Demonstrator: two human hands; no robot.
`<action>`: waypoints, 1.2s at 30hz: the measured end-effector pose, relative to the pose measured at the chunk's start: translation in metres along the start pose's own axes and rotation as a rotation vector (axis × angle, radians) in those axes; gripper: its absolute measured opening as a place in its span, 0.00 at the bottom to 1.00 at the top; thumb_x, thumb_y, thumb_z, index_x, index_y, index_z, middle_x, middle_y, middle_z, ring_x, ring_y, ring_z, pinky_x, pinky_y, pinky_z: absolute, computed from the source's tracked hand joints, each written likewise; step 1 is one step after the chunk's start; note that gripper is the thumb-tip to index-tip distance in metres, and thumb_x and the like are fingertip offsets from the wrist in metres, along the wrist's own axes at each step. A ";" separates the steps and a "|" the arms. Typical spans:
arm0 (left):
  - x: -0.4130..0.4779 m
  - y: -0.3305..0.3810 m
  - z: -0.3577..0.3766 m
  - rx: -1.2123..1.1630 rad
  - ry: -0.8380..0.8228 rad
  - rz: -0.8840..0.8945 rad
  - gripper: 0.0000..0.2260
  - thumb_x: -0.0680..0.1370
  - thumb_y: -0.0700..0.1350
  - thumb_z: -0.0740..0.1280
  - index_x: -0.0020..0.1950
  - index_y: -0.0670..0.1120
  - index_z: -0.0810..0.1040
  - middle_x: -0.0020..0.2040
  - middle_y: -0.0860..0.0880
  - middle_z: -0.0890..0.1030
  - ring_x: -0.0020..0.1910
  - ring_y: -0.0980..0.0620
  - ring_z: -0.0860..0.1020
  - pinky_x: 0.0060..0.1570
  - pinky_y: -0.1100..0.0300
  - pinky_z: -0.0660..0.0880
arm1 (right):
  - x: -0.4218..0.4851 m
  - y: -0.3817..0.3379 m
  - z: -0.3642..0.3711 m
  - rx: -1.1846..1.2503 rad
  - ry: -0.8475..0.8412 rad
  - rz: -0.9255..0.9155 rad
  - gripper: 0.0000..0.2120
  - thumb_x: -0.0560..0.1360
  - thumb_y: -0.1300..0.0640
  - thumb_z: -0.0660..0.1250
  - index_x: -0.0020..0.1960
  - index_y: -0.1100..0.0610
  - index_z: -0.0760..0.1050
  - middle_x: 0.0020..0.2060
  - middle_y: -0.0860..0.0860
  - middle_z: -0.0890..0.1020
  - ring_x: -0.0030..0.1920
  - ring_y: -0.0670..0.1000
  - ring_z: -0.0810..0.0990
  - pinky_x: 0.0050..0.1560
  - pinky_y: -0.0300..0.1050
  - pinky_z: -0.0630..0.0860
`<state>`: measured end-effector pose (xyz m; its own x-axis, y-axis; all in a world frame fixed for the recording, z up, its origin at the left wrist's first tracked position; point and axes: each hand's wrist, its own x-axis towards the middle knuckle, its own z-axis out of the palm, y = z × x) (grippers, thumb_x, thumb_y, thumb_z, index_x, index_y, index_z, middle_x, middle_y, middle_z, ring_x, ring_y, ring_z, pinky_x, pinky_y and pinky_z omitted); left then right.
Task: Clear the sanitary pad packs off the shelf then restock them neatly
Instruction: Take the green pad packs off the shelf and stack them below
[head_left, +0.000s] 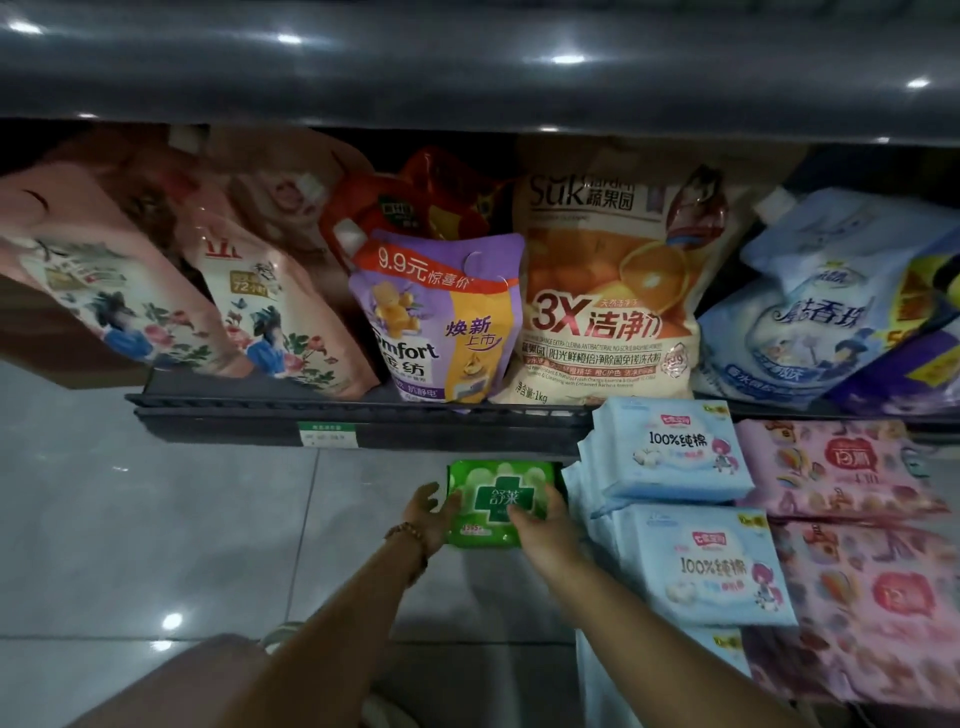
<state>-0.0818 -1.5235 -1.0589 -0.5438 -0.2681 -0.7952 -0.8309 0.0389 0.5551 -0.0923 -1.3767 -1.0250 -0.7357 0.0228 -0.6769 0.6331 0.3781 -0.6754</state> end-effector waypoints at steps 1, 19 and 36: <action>-0.007 0.005 -0.005 0.066 0.034 0.024 0.23 0.80 0.47 0.63 0.73 0.41 0.62 0.71 0.40 0.67 0.67 0.43 0.69 0.62 0.57 0.68 | -0.006 -0.006 0.000 -0.026 -0.021 -0.015 0.30 0.78 0.57 0.65 0.76 0.56 0.57 0.73 0.55 0.65 0.71 0.55 0.67 0.65 0.43 0.66; -0.309 0.257 -0.054 0.656 0.274 1.117 0.27 0.78 0.55 0.62 0.74 0.50 0.60 0.71 0.51 0.67 0.67 0.54 0.68 0.63 0.63 0.66 | -0.188 -0.233 -0.273 -0.261 0.078 -0.954 0.18 0.75 0.50 0.68 0.64 0.46 0.70 0.62 0.43 0.74 0.63 0.41 0.71 0.55 0.28 0.70; -0.362 0.421 0.021 1.043 0.517 1.303 0.39 0.72 0.71 0.50 0.77 0.49 0.56 0.76 0.48 0.59 0.75 0.50 0.56 0.73 0.56 0.53 | -0.136 -0.348 -0.337 -0.420 0.350 -1.055 0.17 0.77 0.42 0.62 0.65 0.41 0.73 0.76 0.51 0.56 0.76 0.52 0.48 0.74 0.50 0.49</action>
<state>-0.2377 -1.3897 -0.5423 -0.9421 0.1951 0.2728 0.2472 0.9536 0.1718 -0.2939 -1.1996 -0.5991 -0.9135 -0.2554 0.3166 -0.4055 0.6343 -0.6582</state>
